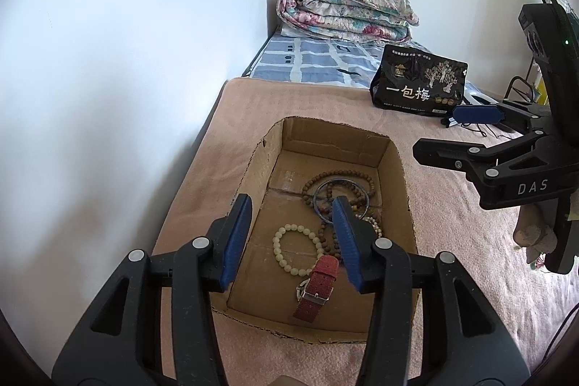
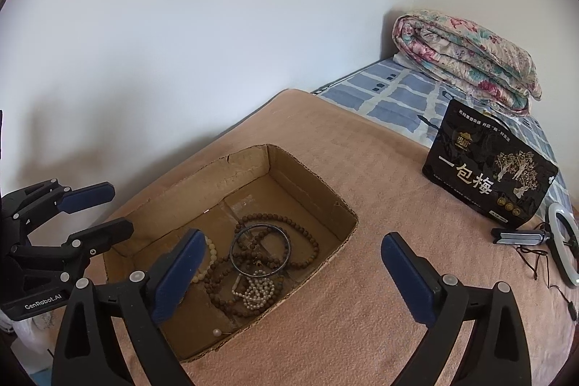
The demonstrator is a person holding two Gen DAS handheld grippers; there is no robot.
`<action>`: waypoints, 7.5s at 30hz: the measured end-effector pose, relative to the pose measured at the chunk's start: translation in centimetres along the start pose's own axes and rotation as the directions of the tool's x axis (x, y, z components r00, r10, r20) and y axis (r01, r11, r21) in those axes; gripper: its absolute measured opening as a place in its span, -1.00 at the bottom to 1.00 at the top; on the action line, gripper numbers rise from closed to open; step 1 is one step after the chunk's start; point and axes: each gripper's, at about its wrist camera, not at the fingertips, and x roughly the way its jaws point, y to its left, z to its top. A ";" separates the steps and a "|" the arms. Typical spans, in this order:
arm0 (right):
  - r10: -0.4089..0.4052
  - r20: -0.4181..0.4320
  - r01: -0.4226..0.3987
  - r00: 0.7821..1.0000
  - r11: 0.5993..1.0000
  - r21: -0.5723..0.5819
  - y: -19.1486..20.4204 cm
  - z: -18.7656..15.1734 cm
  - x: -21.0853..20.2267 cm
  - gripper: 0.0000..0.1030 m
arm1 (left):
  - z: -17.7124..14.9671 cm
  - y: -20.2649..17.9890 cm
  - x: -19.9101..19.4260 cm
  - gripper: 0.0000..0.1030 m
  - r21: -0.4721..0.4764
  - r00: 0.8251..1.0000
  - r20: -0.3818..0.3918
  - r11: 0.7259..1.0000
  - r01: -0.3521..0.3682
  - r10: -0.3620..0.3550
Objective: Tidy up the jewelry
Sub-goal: 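Open both tools to drop the bangle and earring into the box, then move the right tool to the red-string jade pendant while the left tool approaches the other pearl earring, then close the right tool on the red-string pendant while the left tool grasps the pearl earring, then lift the pendant and earring and carry both over the cardboard box, then open both tools to drop the pendant and earring into the box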
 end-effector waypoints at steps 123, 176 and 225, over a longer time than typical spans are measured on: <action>-0.124 -0.187 0.159 0.975 0.969 0.190 -14.7 -28.1 -12.6 -0.35 | -8.0 -31.8 8.0 -0.82 0.258 0.872 -0.312 0.850 0.459 -0.376; -0.099 -0.004 0.099 0.995 0.983 0.153 -8.4 -15.1 -14.7 -0.35 | -1.5 -14.8 -2.8 -0.82 0.141 0.974 -0.031 0.964 0.225 -0.223; 0.098 -0.001 -0.097 0.995 0.992 0.079 -0.2 -1.5 0.0 -0.34 | 0.3 1.0 1.2 -0.82 -0.034 0.999 -0.013 0.999 0.035 -0.035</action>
